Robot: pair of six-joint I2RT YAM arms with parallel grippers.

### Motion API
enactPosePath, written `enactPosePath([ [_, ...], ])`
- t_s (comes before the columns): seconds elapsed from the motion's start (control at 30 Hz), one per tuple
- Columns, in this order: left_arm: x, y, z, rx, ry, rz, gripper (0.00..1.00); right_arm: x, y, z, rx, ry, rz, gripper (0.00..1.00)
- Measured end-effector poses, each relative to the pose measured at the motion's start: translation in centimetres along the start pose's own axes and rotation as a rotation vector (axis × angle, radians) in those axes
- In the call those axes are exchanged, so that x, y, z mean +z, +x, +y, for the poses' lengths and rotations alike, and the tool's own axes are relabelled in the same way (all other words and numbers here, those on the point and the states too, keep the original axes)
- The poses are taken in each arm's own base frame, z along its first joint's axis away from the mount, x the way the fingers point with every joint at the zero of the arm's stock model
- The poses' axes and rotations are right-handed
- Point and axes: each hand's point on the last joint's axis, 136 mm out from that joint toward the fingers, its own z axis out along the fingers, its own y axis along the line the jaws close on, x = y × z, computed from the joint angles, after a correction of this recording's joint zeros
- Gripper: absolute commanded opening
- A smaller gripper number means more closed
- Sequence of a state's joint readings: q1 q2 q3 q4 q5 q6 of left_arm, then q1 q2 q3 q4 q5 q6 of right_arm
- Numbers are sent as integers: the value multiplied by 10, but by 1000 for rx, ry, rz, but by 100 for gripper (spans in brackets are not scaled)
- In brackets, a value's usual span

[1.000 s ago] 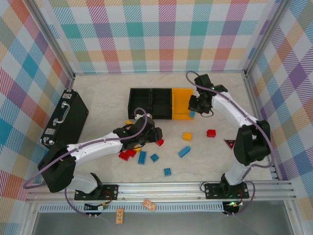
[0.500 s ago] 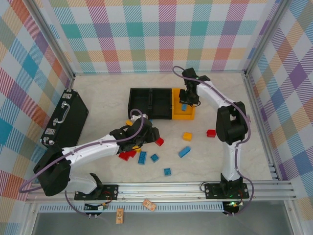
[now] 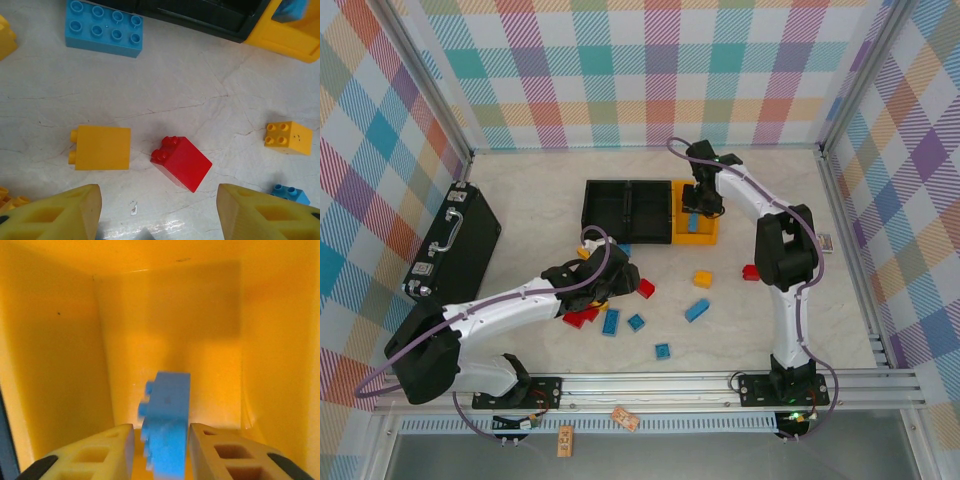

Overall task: Sort the legos into containers by color
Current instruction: Place the lego in the container, then pick up the lego from the bottom-center of the table.

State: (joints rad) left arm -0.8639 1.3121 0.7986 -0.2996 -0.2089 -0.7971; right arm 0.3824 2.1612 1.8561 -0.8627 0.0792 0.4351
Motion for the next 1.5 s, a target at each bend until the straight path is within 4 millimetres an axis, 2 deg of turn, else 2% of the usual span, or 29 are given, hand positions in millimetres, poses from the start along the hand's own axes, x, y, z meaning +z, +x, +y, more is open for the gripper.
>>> enactPosePath([
  [0.07,-2,-1,2,1,-10,-6,63,-1,0,2,-7,-2,-2,40],
  [0.2,-7,-3,6,2,-20,-18,64,-11,-1,4,-9,-9,-14,40],
  [0.3,-12,-6,8,0,-24,-25,64,-33,-3,6,-10,-30,-53,40],
  [0.37,-15,-8,10,-3,-28,-28,64,-56,0,7,-13,-56,-87,41],
  [0.47,-19,-11,14,-8,-32,-33,65,-87,11,9,-24,-97,-132,41],
  [0.6,-23,-15,22,-21,-51,-36,65,-107,42,9,-42,-159,-143,41],
  [0.87,-22,-12,31,1,-82,-12,65,-94,115,-18,-38,-157,-51,47],
  [1.17,0,4,24,52,-66,84,65,-88,164,-41,4,-127,9,54],
  [1.33,6,9,18,64,-43,114,64,-77,192,-44,31,-113,79,55],
  [1.5,8,13,15,71,-25,135,64,-68,220,-36,39,-116,153,57],
])
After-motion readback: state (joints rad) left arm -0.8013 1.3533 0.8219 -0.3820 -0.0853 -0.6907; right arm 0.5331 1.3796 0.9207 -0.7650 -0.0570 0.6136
